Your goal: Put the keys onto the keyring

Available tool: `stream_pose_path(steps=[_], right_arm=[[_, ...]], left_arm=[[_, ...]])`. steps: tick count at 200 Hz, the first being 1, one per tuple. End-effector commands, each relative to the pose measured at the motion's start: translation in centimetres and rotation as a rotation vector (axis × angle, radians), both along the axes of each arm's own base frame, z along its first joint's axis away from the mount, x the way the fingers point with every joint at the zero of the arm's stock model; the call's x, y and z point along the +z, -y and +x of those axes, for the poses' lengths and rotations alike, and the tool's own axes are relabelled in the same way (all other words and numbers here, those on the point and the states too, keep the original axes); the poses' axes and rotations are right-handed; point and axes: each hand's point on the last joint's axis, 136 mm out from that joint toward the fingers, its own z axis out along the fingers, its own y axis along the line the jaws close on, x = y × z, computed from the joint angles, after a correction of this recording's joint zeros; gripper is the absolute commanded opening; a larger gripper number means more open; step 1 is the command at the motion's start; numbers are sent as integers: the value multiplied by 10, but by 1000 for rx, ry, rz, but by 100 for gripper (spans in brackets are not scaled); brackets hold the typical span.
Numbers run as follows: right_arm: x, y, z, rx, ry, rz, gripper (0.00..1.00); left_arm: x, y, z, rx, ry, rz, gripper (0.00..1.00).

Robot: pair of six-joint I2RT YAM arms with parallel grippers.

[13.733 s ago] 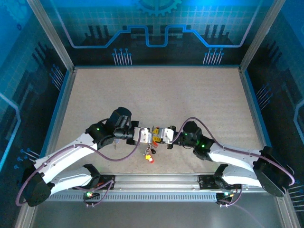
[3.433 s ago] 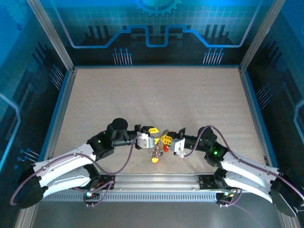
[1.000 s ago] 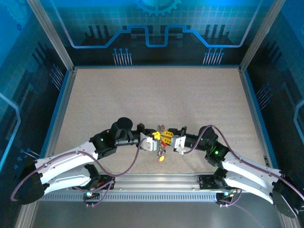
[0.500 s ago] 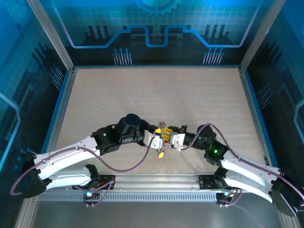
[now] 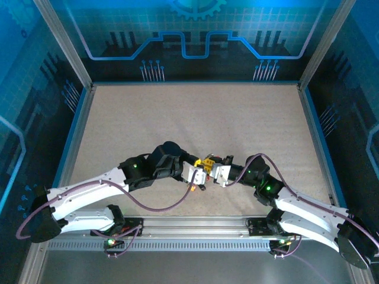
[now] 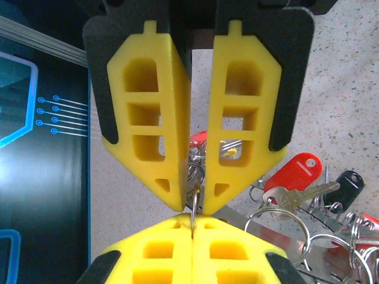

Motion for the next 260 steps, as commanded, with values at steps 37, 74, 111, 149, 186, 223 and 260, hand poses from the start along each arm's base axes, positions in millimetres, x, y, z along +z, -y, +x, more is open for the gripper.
stream_pose_path(steps=[37, 74, 111, 149, 186, 223, 260], right_arm=[[15, 0, 2, -9, 20, 47, 5], [14, 2, 6, -36, 17, 64, 0], [26, 11, 2, -42, 68, 129, 0], [32, 17, -6, -28, 134, 146, 0], [33, 18, -8, -21, 151, 127, 0], [30, 18, -9, -17, 146, 106, 0], [24, 19, -9, -17, 122, 77, 0]], left_arm=[[27, 12, 2, -11, 32, -56, 0], [36, 15, 4, 13, 19, -118, 15], [51, -2, 2, 111, -69, -269, 49], [64, -48, 14, 368, -243, -472, 71], [64, -122, 40, 814, -430, -743, 82], [25, -182, 43, 1218, -648, -842, 79], [-31, -218, 38, 1614, -935, -898, 75]])
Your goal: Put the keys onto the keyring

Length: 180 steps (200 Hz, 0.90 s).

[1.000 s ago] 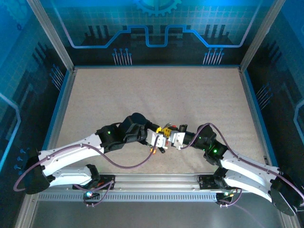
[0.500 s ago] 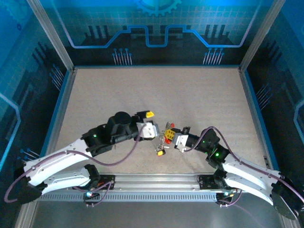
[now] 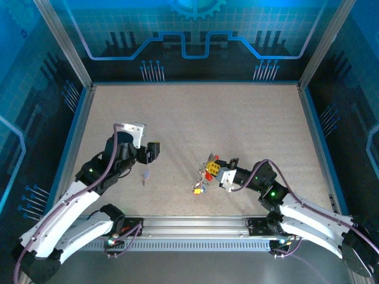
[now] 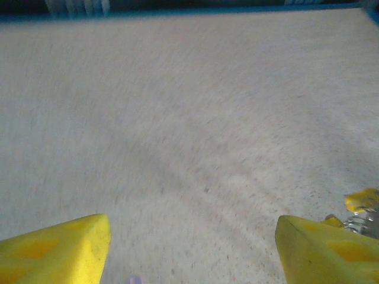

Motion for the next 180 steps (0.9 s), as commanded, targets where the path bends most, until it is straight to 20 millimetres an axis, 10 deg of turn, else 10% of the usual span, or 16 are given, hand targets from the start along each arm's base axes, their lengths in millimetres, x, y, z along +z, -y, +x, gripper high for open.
stream_pose_path(steps=[1, 76, 110, 180], right_arm=[[20, 2, -1, 5, 51, 30, 0], [24, 5, -12, 35, 67, 53, 0], [23, 5, -11, 31, 64, 46, 0], [21, 5, -11, 34, 58, 39, 0]], left_arm=[[-48, -22, -17, 241, -311, -167, 75], [-141, -38, -20, 475, -728, -339, 67], [-195, -37, -43, 714, -913, -445, 42], [-209, -36, -42, 877, -973, -509, 29]])
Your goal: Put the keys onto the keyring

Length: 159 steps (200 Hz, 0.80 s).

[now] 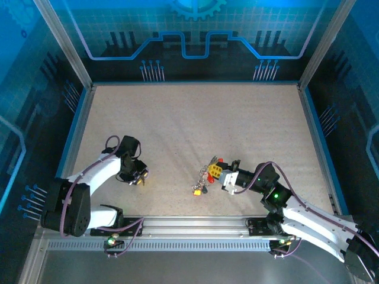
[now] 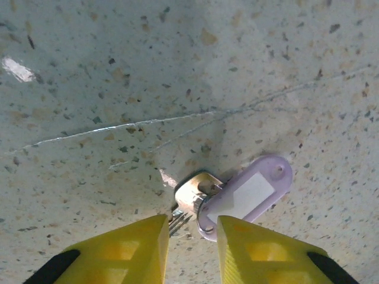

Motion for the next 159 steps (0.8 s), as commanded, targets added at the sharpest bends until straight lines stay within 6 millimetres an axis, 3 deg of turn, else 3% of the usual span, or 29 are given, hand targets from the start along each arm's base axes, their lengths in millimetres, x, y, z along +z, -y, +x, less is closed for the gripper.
stream_pose_path(steps=[1, 56, 88, 159], right_arm=[[18, 1, -1, 7, 58, 38, 0], [19, 3, -2, 5, 63, 41, 0], [20, 2, -3, 8, 63, 43, 0], [21, 3, -2, 2, 65, 44, 0]], left_arm=[[1, 7, 7, 95, -10, -52, 29], [-9, 7, 4, 156, -46, -52, 28], [-5, 3, 8, 147, -24, -28, 20], [0, -6, 21, 112, 18, 41, 20]])
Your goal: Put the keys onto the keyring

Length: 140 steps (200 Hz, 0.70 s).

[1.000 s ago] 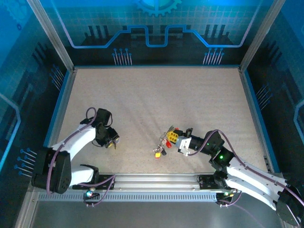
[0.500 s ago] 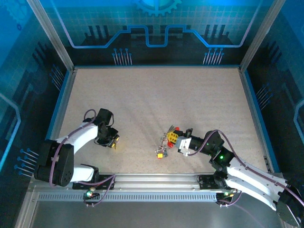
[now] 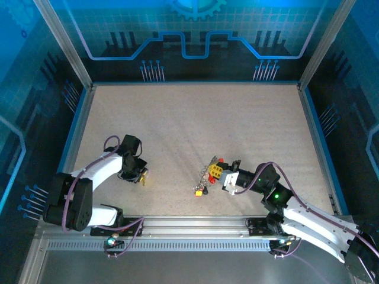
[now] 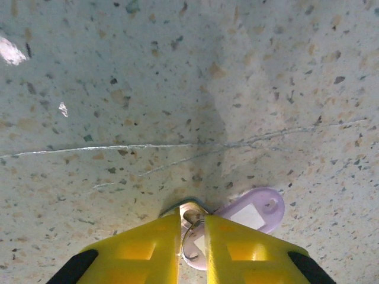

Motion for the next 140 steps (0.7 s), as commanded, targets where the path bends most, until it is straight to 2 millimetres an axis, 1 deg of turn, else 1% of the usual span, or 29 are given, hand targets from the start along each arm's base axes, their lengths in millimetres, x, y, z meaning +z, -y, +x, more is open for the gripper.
stream_pose_path(steps=[1, 40, 57, 78, 99, 117, 140], right_arm=[[20, 2, -1, 3, 61, 41, 0], [20, 2, -1, 3, 62, 41, 0], [20, 2, -1, 2, 63, 41, 0], [19, 2, -1, 3, 61, 39, 0], [18, 2, -1, 4, 57, 37, 0], [18, 2, -1, 6, 55, 34, 0], [17, 0, -2, 16, 56, 33, 0]], left_arm=[[7, -3, 11, -25, 20, 34, 20], [10, -2, 17, -32, 34, 37, 17], [12, -3, 19, -27, 42, 38, 20], [12, -1, 19, -27, 47, 27, 26], [13, -4, 12, -33, 32, 40, 32], [12, -8, -2, 1, -4, 53, 35], [10, -3, -12, 46, -16, 13, 37]])
